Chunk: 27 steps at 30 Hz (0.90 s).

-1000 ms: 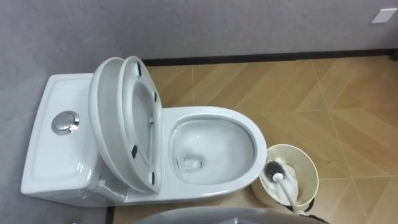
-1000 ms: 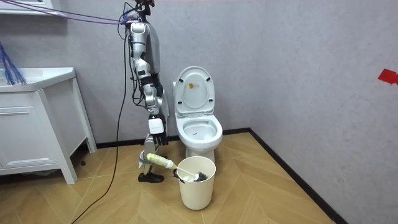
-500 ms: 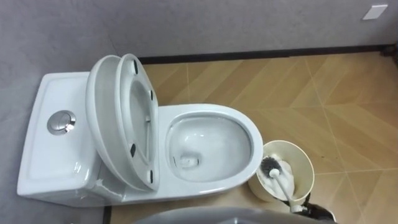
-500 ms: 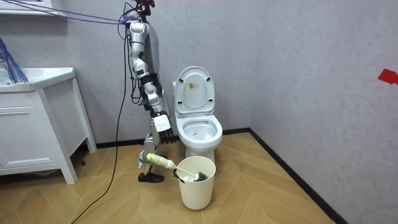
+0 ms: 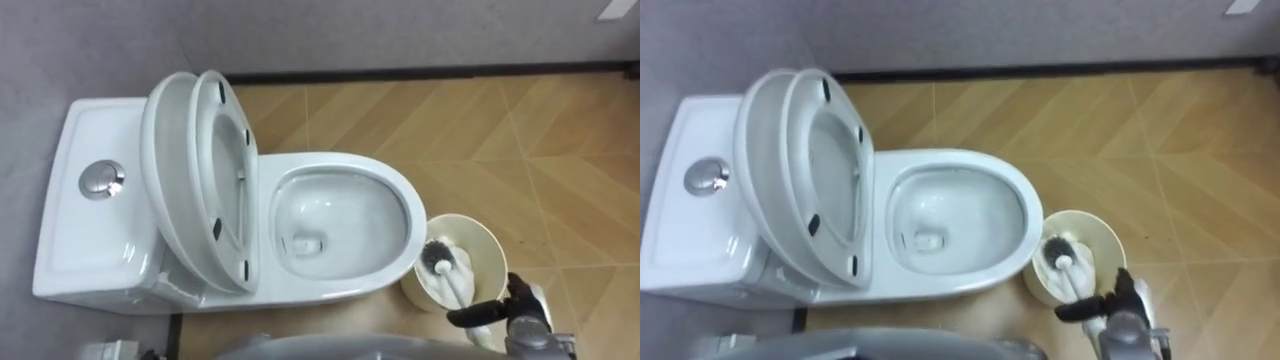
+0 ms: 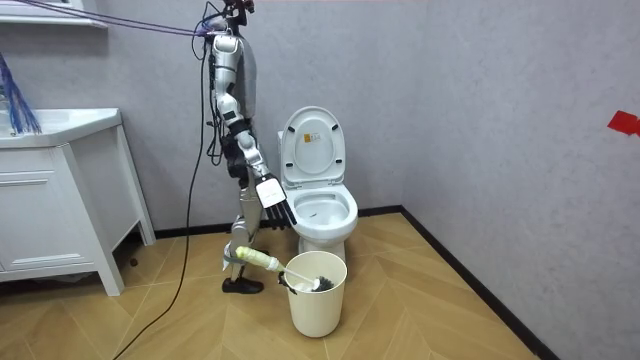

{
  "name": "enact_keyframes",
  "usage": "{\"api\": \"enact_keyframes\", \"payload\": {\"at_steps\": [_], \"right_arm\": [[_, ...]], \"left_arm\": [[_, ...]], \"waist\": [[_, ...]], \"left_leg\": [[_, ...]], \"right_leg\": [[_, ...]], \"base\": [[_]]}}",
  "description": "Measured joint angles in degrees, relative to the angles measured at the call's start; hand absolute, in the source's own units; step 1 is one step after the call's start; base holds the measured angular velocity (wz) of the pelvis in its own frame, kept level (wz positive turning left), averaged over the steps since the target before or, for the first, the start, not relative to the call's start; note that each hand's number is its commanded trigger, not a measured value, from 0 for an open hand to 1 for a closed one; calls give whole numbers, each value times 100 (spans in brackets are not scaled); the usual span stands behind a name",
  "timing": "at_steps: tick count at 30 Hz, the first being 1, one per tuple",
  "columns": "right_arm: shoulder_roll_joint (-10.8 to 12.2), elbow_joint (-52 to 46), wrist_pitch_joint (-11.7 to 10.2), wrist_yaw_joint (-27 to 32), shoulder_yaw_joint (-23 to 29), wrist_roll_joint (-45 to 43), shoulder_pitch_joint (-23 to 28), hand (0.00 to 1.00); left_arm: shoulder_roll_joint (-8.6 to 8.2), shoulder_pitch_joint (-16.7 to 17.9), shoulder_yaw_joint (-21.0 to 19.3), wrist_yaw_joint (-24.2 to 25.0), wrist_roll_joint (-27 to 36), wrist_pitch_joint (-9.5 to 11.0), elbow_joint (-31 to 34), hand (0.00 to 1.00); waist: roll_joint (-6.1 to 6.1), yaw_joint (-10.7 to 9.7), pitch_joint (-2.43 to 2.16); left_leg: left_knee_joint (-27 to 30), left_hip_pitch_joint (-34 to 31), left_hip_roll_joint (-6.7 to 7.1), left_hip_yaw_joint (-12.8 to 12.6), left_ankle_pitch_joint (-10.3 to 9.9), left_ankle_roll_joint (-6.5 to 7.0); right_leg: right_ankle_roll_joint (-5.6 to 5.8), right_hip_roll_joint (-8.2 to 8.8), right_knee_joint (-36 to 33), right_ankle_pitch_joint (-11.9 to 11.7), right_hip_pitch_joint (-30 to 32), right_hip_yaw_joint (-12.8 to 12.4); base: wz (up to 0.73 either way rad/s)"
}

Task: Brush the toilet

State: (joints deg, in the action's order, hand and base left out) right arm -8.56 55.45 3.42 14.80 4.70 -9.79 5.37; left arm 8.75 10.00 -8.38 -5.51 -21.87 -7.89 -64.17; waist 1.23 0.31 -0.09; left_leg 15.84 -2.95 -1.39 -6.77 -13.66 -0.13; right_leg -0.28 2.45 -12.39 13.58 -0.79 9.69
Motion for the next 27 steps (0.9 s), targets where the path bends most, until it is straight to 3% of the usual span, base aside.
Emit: {"api": "enact_keyframes", "payload": {"at_steps": [5,14,17,23,27], "right_arm": [[-19,176,-110,417,-14,58,-294,0],[-144,1149,-158,912,-128,264,-1183,0],[-273,1364,-153,1015,-154,511,-1469,0],[-503,1487,-132,1259,-347,956,-1837,0],[-650,1706,-131,1257,-356,1294,-2230,0]], "left_arm": [[12,-151,315,-263,184,134,-12,0],[93,-677,618,-552,715,310,-24,0],[100,-1045,793,-640,1006,330,-23,0],[62,-1531,1085,-841,1512,351,124,0],[87,-1647,1224,-1015,1901,490,374,0]], "waist": [[-49,-13,22],[-135,27,122],[-171,125,174],[-175,180,190],[-196,257,203]], "left_leg": [[249,-575,1,61,6,11],[927,-1958,3,76,83,144],[1384,-2700,0,78,42,225],[1677,-3684,127,103,237,334],[1957,-4312,105,154,259,337]], "right_leg": [[0,21,-264,1,498,122],[-25,187,-1240,25,2010,163],[-52,293,-1798,160,2787,154],[-71,550,-2458,197,3899,165],[-104,546,-2697,172,4495,165]], "base": [[13],[1],[3],[10],[4]]}}
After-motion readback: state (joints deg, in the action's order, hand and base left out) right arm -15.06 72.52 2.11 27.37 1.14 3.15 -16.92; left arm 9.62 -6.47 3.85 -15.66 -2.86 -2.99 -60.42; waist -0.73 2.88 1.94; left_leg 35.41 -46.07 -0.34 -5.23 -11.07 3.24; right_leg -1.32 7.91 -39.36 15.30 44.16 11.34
